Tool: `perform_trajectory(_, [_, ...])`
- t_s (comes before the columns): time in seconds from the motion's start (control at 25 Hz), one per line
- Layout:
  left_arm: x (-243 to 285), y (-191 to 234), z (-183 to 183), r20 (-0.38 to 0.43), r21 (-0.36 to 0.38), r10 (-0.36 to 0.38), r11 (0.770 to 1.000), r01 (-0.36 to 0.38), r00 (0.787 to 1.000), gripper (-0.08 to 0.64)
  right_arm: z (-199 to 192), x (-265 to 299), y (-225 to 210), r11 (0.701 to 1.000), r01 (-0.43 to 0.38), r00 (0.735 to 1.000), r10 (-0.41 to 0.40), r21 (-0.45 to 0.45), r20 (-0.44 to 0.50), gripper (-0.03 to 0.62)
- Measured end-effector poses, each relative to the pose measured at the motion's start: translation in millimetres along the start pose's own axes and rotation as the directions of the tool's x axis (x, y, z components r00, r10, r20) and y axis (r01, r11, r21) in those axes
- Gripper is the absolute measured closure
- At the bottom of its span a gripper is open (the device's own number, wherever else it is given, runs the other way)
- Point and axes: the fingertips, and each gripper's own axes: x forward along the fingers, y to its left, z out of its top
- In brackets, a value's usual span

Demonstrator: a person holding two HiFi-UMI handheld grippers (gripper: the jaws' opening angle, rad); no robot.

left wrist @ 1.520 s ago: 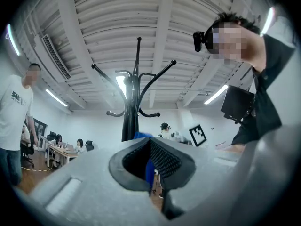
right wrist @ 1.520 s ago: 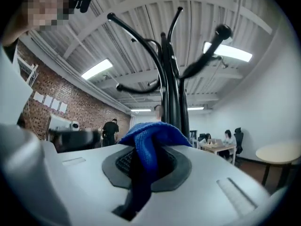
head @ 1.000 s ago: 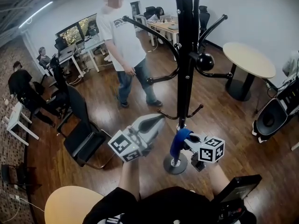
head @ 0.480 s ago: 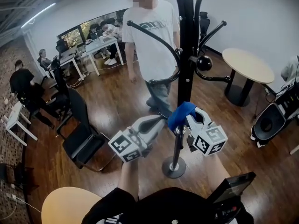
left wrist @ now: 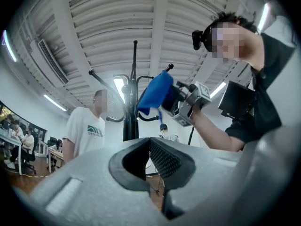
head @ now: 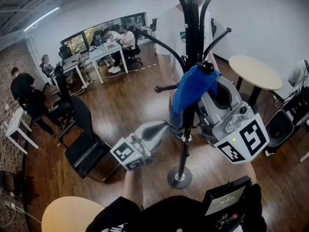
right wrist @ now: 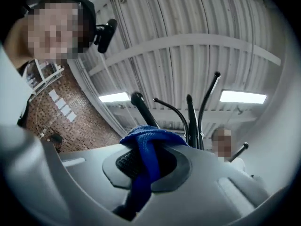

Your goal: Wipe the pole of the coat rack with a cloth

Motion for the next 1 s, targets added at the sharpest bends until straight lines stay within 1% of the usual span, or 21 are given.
perform_trajectory(0.04, [-0.6,0.4,0.6,0.001,0.002,-0.001,1.0,0.001,1.0,0.56,15.5,-2.4,11.2,1.0,-0.02,0.999,0.021,-0.017,0.036,0.571])
perform_trajectory(0.12, [0.0,0.0,1.9,0.006,0.004,-0.007,1.0,0.007,1.0,0.56,37.7,-7.0,24.0,0.998,-0.03,0.996,0.034,-0.047,0.088,0.571])
perform_trajectory(0.16, [1.6,-0.7,2.3,0.009,0.003,-0.01,1.0,0.01,1.0,0.56,41.0,-7.4,24.3,0.998,-0.028,0.995,0.034,-0.058,0.093,0.571])
perform_trajectory(0.24, [4.7,-1.2,2.2,0.011,-0.002,-0.012,1.0,0.012,1.0,0.56,30.1,-4.3,13.3,0.998,-0.012,0.997,0.016,-0.058,0.07,0.571])
perform_trajectory(0.32, [4.8,-0.7,2.1,0.012,-0.005,-0.013,1.0,0.014,1.0,0.56,-1.1,1.8,-8.3,0.999,0.034,0.999,-0.034,-0.015,0.003,0.571])
perform_trajectory(0.36, [4.1,-0.4,2.0,0.011,-0.006,-0.015,1.0,0.015,1.0,0.56,-22.5,4.4,-21.6,0.997,0.071,0.996,-0.07,0.02,-0.046,0.571])
perform_trajectory(0.44, [3.4,0.1,1.0,0.01,-0.007,-0.021,1.0,0.021,1.0,0.56,-71.8,5.2,-47.2,0.985,0.152,0.978,-0.137,0.086,-0.157,0.571])
perform_trajectory(0.48, [3.6,0.5,-0.4,0.009,-0.007,-0.023,1.0,0.023,1.0,0.56,-96.6,2.3,-55.1,0.977,0.179,0.966,-0.154,0.112,-0.208,0.571])
perform_trajectory(0.56, [3.4,2.0,-6.2,0.0,-0.017,-0.02,1.0,0.02,1.0,0.56,-138.4,-9.5,-55.5,0.969,0.203,0.948,-0.159,0.14,-0.274,0.571])
perform_trajectory(0.64, [2.2,4.0,-12.4,-0.009,-0.027,-0.016,1.0,0.016,1.0,0.56,-170.1,-26.6,-45.0,0.965,0.219,0.937,-0.166,0.146,-0.306,0.571])
perform_trajectory(0.72, [1.7,4.4,-16.7,-0.016,-0.031,-0.019,0.999,0.019,1.0,0.56,-201.5,-48.3,-33.9,0.955,0.241,0.922,-0.171,0.171,-0.348,0.571])
perform_trajectory(0.8, [1.3,3.6,-21.0,-0.028,-0.036,-0.027,0.999,0.026,0.999,0.56,-235.6,-72.9,-21.6,0.939,0.269,0.896,-0.164,0.212,-0.412,0.571])
perform_trajectory(0.88, [1.2,3.7,-24.9,-0.04,-0.043,-0.032,0.999,0.031,0.999,0.56,-274.9,-98.5,-7.4,0.918,0.302,0.856,-0.144,0.255,-0.497,0.571])
perform_trajectory(0.92, [1.1,4.2,-26.4,-0.046,-0.046,-0.035,0.998,0.033,0.998,0.56,-297.7,-111.8,0.4,0.906,0.32,0.826,-0.125,0.276,-0.549,0.571])
perform_trajectory(0.96, [1.0,4.6,-27.6,-0.05,-0.05,-0.038,0.998,0.035,0.998,0.56,-322.0,-125.8,9.0,0.893,0.338,0.79,-0.098,0.297,-0.605,0.571])
perform_trajectory(1.0, [0.8,4.4,-28.8,-0.054,-0.054,-0.041,0.998,0.038,0.998,0.56,-345.8,-140.7,18.5,0.88,0.355,0.748,-0.065,0.315,-0.661,0.571])
